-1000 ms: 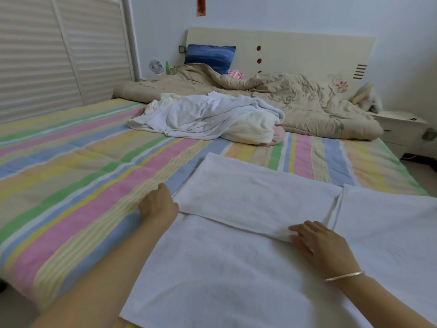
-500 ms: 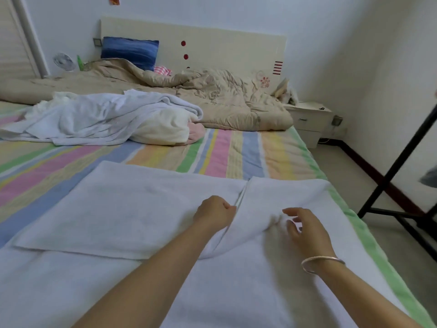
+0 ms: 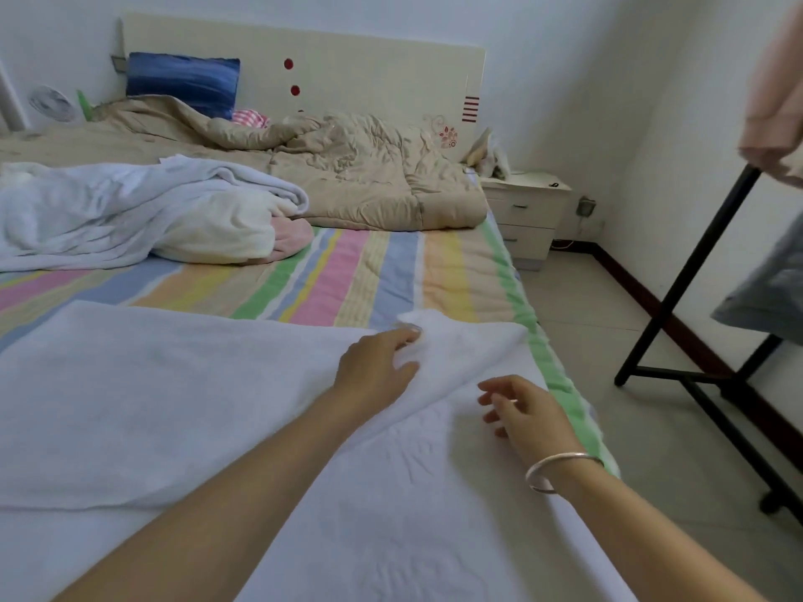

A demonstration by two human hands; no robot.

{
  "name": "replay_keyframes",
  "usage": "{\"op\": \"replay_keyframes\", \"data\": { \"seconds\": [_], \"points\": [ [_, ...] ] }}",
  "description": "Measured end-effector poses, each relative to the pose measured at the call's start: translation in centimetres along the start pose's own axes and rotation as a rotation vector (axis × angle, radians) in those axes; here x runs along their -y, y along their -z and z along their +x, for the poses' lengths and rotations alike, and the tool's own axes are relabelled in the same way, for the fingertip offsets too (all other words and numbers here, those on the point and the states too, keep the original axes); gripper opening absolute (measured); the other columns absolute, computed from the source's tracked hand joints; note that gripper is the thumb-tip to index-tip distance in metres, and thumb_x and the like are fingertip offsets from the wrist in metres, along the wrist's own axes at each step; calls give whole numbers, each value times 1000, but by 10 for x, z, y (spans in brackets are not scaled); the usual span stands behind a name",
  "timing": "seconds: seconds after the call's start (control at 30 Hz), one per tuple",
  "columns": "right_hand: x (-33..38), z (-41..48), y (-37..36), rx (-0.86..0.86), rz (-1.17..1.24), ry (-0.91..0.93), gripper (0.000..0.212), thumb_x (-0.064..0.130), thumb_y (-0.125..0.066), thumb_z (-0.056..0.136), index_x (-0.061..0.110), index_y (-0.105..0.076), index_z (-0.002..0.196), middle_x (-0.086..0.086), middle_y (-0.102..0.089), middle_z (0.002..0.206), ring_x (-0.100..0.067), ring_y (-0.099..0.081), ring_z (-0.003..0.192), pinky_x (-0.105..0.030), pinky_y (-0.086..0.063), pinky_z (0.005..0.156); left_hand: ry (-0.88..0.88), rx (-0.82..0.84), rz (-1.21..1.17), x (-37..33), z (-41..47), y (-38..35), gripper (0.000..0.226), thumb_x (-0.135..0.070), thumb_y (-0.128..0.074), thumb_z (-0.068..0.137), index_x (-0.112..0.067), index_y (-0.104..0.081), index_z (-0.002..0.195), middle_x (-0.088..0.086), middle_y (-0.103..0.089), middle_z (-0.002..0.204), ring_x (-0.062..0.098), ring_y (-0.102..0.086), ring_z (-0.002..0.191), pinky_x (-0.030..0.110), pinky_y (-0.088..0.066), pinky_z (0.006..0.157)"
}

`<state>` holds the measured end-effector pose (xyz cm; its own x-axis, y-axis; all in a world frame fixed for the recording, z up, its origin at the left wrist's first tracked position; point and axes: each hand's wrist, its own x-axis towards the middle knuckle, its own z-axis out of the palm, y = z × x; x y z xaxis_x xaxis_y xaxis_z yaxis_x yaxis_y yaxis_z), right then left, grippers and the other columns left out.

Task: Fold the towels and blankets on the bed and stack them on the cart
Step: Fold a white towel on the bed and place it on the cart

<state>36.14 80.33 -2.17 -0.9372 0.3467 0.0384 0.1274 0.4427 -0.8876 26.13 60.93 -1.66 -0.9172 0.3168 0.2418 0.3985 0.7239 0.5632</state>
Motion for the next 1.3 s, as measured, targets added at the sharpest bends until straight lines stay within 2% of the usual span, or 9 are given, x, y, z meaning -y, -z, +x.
{"op": "replay_keyframes", "data": {
  "seconds": [0.07, 0.23, 0.47, 0.6, 0.8, 0.9, 1.03, 1.13, 1.3],
  "points": [
    [2, -2, 17, -49, 368, -243, 20, 15, -43, 101, 8, -62, 101, -16, -68, 92, -26, -64, 67, -34, -54, 58, -285, -51, 41, -18, -34, 2, 23, -26, -58, 85, -33, -66, 106, -13, -68, 105, 12, -63, 98, 30, -50, 76],
    [-22, -6, 53, 85, 828, -688, 72, 68, -35, 91, 2, -64, 100, -18, -69, 93, -32, -66, 81, -40, -55, 63, -645, 19, 220, -22, -100, -17, 18, -19, -55, 70, -28, -61, 84, -11, -61, 83, 12, -57, 74, 27, -44, 57],
    [-36, -7, 56, 67, 286, -608, 45, 35, -74, 81, 0, -64, 108, -14, -68, 102, -32, -66, 92, -42, -53, 89, -405, -42, 371, -30, -127, -28, 60, -16, -80, 54, -19, -66, 113, -2, -67, 112, 18, -65, 96, 30, -56, 75],
    [-30, -28, 45, 24, 13, -409, 23, 17, -67, 88, 0, -65, 104, -11, -67, 98, -28, -63, 86, -21, -49, 72, -109, 2, 647, -13, -130, -15, 83, -17, -87, 48, -12, -63, 127, 13, -63, 128, 29, -63, 115, 48, -53, 93],
    [-38, -47, 50, -165, -131, -292, 30, 19, -62, 90, 0, -64, 113, -18, -66, 114, -35, -61, 104, -35, -46, 89, 45, -4, 789, 0, -145, 12, 84, 1, -85, 32, -9, -71, 114, 13, -69, 113, 29, -68, 81, 33, -51, 54],
    [-45, -55, 60, -103, -155, -295, 32, 24, -63, 90, 1, -63, 113, -16, -66, 112, -33, -61, 101, -33, -45, 84, 7, -24, 838, 2, -155, 19, 73, 0, -82, 46, -10, -68, 118, 9, -69, 106, 29, -62, 84, 37, -49, 63],
    [-52, -63, 62, -37, -152, -340, 39, 35, -66, 86, 7, -60, 112, -8, -66, 101, -34, -65, 89, -46, -54, 84, 76, 118, 785, 22, -169, 16, 62, -15, -44, 95, -24, -24, 153, 1, -31, 156, 23, -31, 140, 34, -27, 109],
    [-49, -71, 66, -50, -240, -325, 44, 36, -68, 85, 9, -56, 117, -7, -65, 104, -32, -62, 94, -39, -50, 85, 137, 235, 589, 33, -174, 17, 59, -37, -28, 103, -27, -3, 156, -2, -1, 164, 17, -2, 150, 34, -6, 121],
    [-40, -99, 55, -193, -776, 134, 65, 28, -66, 83, 15, -40, 141, -13, -41, 141, -34, -37, 128, -43, -36, 102, 75, 363, 575, 28, -198, 24, 122, -85, 36, 50, -26, 11, 154, -5, 19, 161, 13, 19, 147, 38, 9, 121]
  ]
}}
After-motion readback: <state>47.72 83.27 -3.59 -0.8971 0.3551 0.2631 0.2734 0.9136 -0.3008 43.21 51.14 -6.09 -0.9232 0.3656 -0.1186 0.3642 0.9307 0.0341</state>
